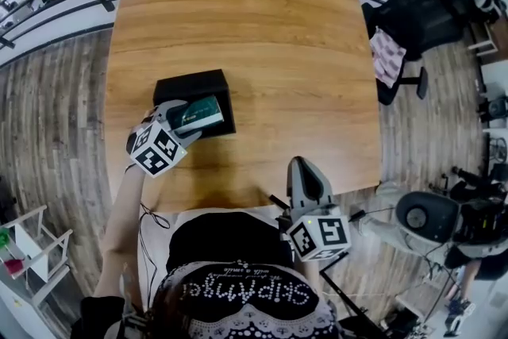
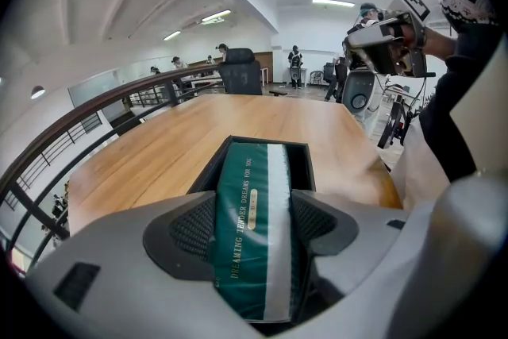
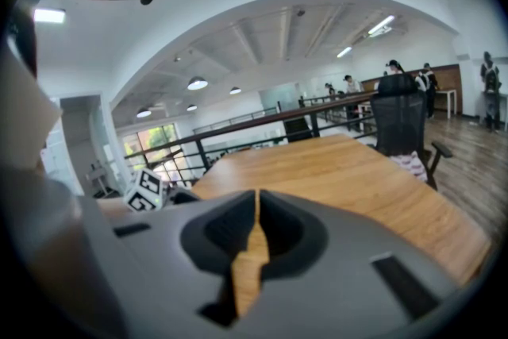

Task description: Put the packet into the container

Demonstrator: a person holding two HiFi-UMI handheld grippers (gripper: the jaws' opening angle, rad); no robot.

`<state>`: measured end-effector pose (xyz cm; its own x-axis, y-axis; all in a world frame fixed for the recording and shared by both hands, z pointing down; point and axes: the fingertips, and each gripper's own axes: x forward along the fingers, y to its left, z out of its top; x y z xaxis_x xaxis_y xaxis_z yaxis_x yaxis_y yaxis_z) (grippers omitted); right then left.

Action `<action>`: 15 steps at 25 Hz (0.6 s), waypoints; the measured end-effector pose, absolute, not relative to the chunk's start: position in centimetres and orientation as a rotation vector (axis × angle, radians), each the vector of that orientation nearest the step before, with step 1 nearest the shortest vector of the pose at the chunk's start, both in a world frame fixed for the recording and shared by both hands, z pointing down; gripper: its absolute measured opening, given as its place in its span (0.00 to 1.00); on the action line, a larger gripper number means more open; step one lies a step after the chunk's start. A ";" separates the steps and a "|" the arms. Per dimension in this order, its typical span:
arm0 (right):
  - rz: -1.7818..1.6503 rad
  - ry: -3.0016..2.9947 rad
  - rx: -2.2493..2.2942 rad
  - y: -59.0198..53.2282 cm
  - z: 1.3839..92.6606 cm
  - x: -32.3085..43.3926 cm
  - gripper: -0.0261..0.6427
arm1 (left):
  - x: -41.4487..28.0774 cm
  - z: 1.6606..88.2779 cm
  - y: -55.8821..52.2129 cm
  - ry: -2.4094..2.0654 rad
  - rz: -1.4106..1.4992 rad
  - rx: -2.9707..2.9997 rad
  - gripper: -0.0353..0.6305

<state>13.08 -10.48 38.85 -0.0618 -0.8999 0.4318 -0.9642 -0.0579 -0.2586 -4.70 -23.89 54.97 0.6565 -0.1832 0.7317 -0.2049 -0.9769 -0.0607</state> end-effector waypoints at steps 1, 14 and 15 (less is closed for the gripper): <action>0.763 -2.064 2.059 -10.4 38.8 13.0 0.10 | -4.7 55.1 -23.9 -0.333 1.269 2.813 0.54; 0.753 -2.065 2.073 -9.8 38.5 12.8 0.10 | -4.6 56.3 -24.6 -0.350 1.403 2.678 0.54; 0.751 -2.067 2.075 -9.7 38.4 12.8 0.10 | -4.6 56.2 -24.5 -0.350 1.403 2.679 0.54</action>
<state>12.77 -9.65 38.43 -0.0544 -0.9057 0.4204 -0.9644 -0.0615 -0.2573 -4.63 -24.52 56.20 0.5501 -0.1573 0.8201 -0.2467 -0.9689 -0.0203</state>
